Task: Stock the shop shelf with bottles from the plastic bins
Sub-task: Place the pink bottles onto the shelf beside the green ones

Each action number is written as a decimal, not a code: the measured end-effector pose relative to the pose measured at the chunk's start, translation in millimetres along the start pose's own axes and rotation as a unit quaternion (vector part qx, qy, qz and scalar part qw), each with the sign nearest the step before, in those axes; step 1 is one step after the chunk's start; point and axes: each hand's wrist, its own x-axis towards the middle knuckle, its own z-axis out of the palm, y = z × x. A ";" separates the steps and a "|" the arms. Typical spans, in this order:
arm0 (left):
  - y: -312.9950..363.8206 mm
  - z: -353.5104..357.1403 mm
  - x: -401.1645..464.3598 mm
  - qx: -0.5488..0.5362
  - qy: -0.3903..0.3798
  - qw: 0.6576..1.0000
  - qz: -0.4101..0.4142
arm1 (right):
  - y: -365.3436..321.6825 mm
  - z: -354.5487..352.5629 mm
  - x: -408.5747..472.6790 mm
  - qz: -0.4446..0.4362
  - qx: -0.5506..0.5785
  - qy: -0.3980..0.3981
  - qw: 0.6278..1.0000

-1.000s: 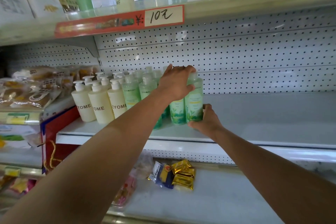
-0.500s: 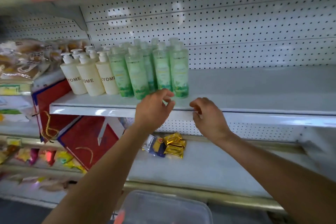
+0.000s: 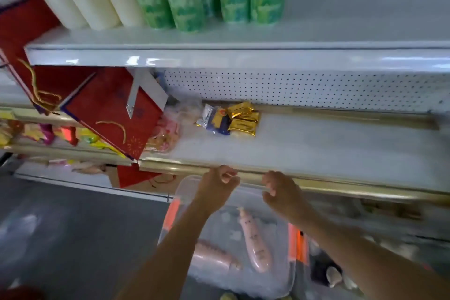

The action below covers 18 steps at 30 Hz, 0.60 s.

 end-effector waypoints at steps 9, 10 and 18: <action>-120.5 105.3 33.1 -0.167 -0.122 0.943 -0.262 | 72.9 142.5 -5.0 0.135 0.026 -0.141 0.980; -130.3 113.9 38.9 -0.181 -0.123 0.935 -0.280 | 82.7 157.4 -2.0 0.151 0.015 -0.162 0.975; -200.7 169.7 88.6 -0.190 -0.093 0.909 -0.359 | 123.7 242.1 18.2 0.232 -0.064 -0.204 0.949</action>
